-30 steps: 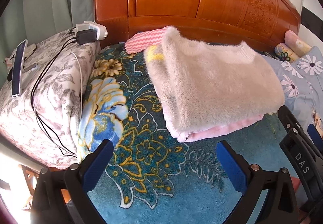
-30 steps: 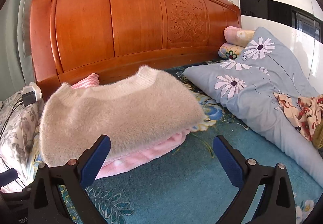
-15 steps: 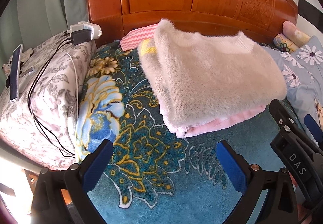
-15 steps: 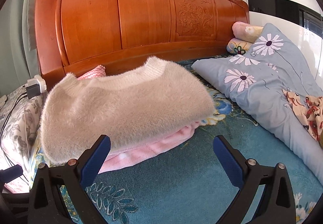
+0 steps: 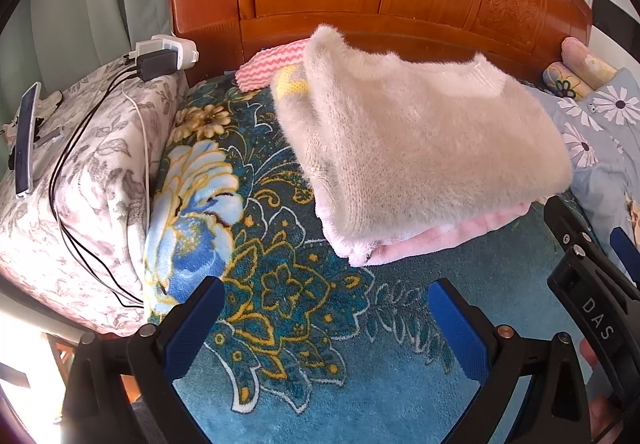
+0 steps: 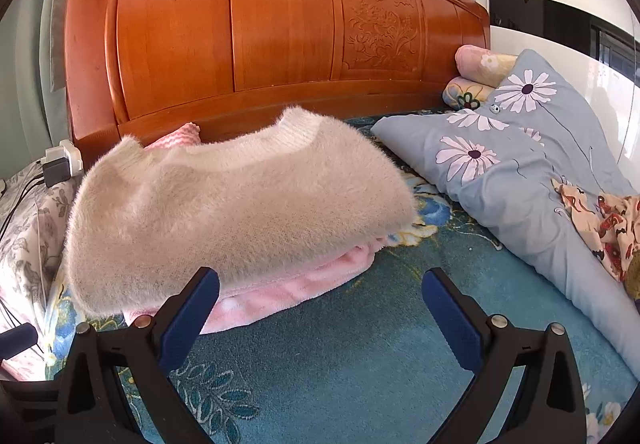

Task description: Fold clothes

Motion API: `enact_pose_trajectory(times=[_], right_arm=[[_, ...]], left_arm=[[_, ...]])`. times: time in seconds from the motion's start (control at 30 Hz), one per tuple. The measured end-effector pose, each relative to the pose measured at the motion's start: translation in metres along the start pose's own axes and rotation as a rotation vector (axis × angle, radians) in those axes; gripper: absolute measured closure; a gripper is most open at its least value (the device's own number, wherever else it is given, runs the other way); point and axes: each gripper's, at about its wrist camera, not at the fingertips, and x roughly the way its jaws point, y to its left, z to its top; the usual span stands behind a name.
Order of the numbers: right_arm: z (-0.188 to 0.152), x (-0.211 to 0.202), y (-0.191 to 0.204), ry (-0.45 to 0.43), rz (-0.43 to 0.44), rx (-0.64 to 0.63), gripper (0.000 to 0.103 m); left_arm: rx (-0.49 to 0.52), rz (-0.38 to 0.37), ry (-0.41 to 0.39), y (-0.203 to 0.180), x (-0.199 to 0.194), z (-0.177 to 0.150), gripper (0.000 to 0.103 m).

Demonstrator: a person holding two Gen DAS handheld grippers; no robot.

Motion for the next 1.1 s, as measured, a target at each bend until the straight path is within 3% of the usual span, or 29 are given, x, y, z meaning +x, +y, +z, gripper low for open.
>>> enact_pose_trajectory(times=[1.1], right_arm=[[0.000,0.004,0.011,0.020,-0.006,-0.047,0.001]], left_arm=[[-0.020,-0.029,0.030,0.006,0.002,-0.007,0.000]])
